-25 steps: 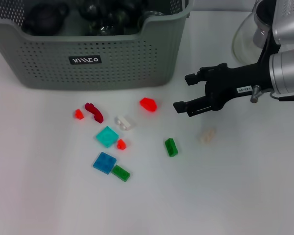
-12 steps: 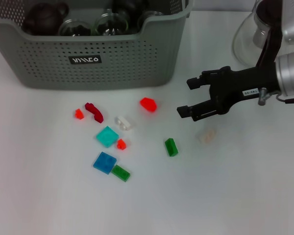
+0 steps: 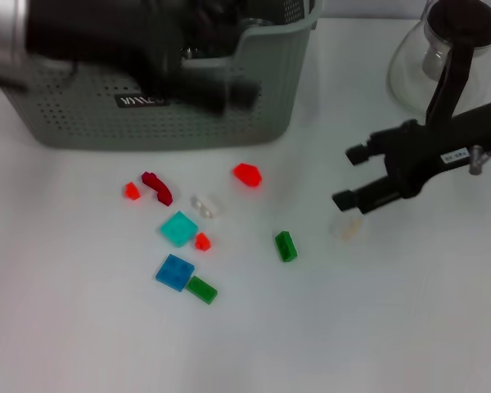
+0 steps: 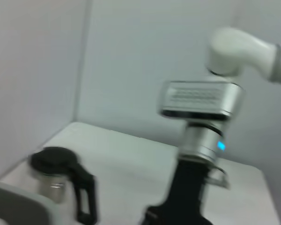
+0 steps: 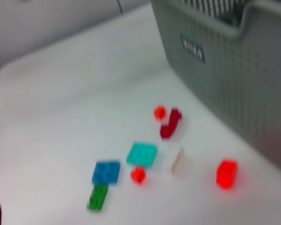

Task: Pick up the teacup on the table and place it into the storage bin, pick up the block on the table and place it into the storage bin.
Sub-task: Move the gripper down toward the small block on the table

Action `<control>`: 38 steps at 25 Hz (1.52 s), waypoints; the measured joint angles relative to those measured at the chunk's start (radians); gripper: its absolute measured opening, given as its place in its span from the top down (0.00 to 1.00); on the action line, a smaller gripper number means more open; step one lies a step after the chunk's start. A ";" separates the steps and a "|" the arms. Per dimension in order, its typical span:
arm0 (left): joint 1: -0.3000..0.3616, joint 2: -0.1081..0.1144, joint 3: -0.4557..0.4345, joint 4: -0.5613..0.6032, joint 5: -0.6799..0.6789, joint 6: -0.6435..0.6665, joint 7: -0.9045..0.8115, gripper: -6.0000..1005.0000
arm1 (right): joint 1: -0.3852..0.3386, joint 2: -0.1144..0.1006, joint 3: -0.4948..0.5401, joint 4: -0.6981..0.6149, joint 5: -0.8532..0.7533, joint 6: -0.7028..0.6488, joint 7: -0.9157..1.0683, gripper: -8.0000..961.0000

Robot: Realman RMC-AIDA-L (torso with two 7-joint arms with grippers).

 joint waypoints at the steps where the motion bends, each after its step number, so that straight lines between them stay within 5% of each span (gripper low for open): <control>1: 0.016 -0.012 0.001 -0.010 0.000 0.010 0.043 0.14 | 0.005 0.000 0.000 -0.013 -0.030 -0.011 0.021 0.03; 2: 0.046 -0.033 0.001 -0.035 -0.002 0.037 0.142 0.14 | 0.011 0.002 -0.001 -0.027 -0.061 -0.020 0.042 0.03; 6: 0.082 -0.053 0.001 -0.103 -0.001 0.053 0.265 0.14 | 0.038 0.019 -0.004 -0.061 -0.187 -0.044 0.100 0.03; 16: 0.149 -0.036 -0.063 -0.381 0.007 -0.057 0.565 0.14 | 0.097 0.089 -0.016 -0.059 -0.363 0.002 0.132 0.04; 38: 0.153 -0.028 -0.041 -0.501 0.013 -0.182 0.665 0.14 | 0.150 0.100 -0.218 0.050 -0.342 0.181 0.247 0.04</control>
